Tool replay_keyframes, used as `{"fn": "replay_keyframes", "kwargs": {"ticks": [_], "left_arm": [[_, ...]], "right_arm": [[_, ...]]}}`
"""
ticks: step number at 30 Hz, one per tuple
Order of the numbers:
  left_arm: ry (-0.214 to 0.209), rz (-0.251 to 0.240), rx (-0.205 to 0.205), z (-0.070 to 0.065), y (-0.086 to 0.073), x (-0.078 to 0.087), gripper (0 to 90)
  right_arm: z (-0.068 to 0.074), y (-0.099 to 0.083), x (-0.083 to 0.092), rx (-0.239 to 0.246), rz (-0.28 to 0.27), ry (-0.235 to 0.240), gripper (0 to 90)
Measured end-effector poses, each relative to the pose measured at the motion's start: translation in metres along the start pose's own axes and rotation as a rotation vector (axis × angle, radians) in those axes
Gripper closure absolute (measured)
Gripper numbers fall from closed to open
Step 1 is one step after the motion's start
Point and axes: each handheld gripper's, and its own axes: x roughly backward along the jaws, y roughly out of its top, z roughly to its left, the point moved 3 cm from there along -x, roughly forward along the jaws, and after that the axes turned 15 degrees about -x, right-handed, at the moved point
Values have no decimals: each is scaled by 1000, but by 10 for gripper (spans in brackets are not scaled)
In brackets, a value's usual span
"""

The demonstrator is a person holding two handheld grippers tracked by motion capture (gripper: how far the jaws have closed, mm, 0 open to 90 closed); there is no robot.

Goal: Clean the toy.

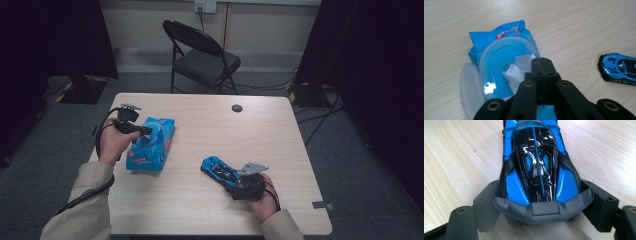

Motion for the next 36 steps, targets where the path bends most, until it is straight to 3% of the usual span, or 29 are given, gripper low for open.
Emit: {"fn": "replay_keyframes", "kwargs": {"ticks": [10,36], "left_arm": [[5,14,11,4,10,15,900],[11,16,37,7,21,25,900]], "right_arm": [[0,0,0,-1,-1,-1,239],[0,0,0,-2,-1,-2,238]]}}
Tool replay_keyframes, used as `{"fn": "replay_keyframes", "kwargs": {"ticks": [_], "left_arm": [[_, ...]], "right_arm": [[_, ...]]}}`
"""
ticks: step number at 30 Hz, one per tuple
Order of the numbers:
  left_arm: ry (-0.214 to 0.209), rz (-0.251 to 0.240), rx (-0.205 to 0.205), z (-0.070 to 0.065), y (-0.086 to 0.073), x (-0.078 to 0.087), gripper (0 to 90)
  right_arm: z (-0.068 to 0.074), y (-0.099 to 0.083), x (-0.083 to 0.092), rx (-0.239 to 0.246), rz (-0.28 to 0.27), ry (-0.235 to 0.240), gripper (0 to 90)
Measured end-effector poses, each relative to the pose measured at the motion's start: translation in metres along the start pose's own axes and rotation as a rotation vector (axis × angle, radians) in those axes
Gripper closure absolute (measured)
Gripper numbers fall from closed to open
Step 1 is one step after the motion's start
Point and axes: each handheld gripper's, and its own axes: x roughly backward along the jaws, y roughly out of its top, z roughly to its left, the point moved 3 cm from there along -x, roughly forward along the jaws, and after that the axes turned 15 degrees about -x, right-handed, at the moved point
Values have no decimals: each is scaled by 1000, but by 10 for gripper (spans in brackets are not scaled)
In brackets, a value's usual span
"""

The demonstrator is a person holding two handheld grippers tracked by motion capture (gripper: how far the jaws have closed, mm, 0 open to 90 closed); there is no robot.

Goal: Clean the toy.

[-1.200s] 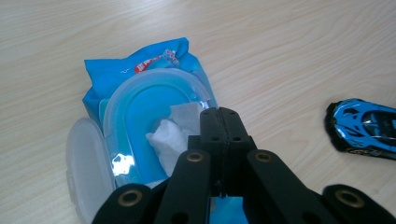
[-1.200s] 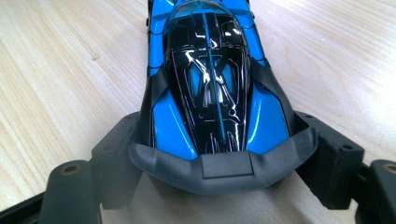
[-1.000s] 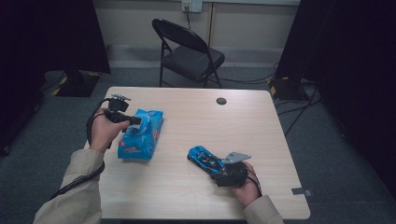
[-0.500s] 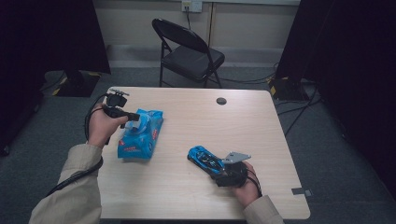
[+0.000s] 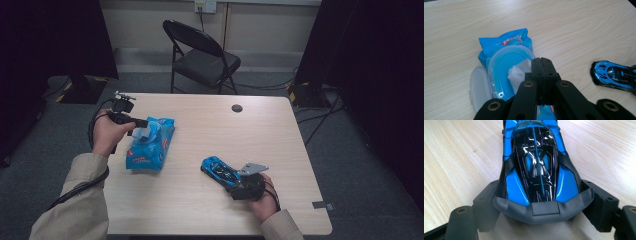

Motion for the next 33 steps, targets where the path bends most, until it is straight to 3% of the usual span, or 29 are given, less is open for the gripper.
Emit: {"fn": "replay_keyframes", "kwargs": {"ticks": [16,18,20,22,25,28,33], "left_arm": [[4,13,0,-1,10,6,900],[-5,-9,5,-2,13,9,900],[-36,-87,39,-3,22,18,900],[-13,-90,-4,-7,33,28,900],[-27,-103,-38,-16,47,39,900],[-42,-102,-52,-23,53,43,900],[-20,-84,-51,-24,48,36,900]], "right_arm": [[0,0,0,0,0,0,238],[0,0,0,-1,0,-1,239],[0,0,0,-1,1,-1,238],[0,0,0,-1,1,-1,239],[0,0,0,-1,1,-2,238],[0,0,0,-1,1,-2,239],[0,0,0,-2,1,-3,239]]}}
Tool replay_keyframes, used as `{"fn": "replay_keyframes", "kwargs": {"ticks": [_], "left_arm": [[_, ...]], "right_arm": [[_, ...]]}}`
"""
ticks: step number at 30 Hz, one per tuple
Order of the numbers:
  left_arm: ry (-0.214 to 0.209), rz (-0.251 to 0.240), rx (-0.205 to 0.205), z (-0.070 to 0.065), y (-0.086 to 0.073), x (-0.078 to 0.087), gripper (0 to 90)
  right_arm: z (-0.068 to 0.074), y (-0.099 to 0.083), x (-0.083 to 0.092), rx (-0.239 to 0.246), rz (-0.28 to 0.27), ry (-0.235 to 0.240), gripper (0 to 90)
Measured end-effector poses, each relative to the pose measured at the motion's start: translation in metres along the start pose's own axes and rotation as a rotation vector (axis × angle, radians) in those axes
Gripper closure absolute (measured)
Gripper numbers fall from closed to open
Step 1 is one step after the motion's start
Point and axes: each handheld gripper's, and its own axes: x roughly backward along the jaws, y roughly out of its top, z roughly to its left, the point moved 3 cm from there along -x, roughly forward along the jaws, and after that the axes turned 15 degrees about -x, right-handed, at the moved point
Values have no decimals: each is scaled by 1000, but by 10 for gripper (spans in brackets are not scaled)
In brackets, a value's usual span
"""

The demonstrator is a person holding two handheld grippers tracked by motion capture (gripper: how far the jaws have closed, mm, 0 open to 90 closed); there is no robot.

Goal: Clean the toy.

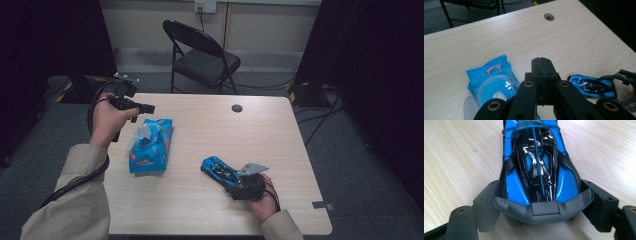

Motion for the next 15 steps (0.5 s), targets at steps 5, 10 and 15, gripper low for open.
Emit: {"fn": "replay_keyframes", "kwargs": {"ticks": [5,10,15], "left_arm": [[28,45,26,8,-18,-14,737],[79,90,10,15,-37,-27,507],[88,99,46,19,-53,-35,397]], "right_arm": [[0,0,0,0,0,0,238],[0,0,0,0,0,0,238],[0,0,0,0,0,0,238]]}}
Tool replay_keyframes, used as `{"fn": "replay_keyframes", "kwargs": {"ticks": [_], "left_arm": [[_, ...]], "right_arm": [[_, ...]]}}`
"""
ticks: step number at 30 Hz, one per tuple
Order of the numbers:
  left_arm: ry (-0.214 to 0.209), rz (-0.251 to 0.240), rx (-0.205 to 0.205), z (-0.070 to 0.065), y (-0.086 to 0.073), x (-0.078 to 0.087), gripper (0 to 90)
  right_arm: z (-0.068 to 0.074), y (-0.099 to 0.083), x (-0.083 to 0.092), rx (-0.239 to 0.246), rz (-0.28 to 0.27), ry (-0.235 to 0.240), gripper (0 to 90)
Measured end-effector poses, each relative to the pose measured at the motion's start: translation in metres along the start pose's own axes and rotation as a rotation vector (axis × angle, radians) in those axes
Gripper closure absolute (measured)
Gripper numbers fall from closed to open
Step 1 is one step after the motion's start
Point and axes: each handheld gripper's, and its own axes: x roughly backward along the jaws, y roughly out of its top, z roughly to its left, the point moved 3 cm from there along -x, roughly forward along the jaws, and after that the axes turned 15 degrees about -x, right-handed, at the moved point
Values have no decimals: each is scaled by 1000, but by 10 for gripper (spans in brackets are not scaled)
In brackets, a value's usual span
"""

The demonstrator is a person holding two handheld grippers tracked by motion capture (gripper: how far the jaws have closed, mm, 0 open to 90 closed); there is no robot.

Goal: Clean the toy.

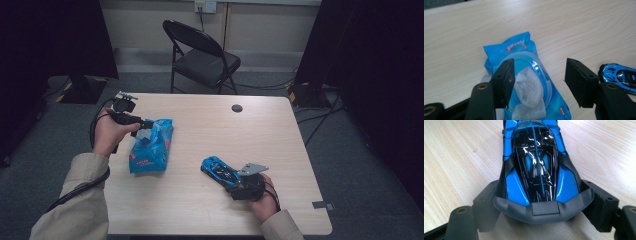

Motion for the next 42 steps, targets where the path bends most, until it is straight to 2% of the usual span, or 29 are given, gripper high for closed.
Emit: {"fn": "replay_keyframes", "kwargs": {"ticks": [3,8,9,11,13,14,15,18,19,21,24,30,42], "left_arm": [[-10,8,21,0,-11,-7,412],[-37,11,61,1,-21,-16,470],[-41,13,64,1,-22,-17,514],[-34,13,58,1,-23,-18,530],[-37,5,59,1,-24,-20,626],[-44,12,47,2,-25,-20,673],[-52,19,56,1,-25,-21,740],[-61,26,52,2,-26,-22,868],[-61,26,58,2,-26,-22,886],[-63,26,86,3,-26,-21,893],[-67,15,154,6,-24,-18,897],[-68,14,190,7,-18,-11,899],[-59,-9,198,8,-13,-7,900]], "right_arm": [[0,0,0,-1,0,0,238],[0,0,0,0,0,0,239],[0,0,0,0,0,0,238],[0,0,0,0,0,0,239],[0,0,0,0,0,0,239],[0,0,0,0,0,0,238],[0,0,0,0,0,0,238],[0,0,0,0,0,0,238],[0,0,0,0,0,0,238],[0,0,0,0,0,0,238],[0,0,0,0,0,0,238],[0,0,0,0,0,0,238],[0,0,0,0,0,0,238]]}}
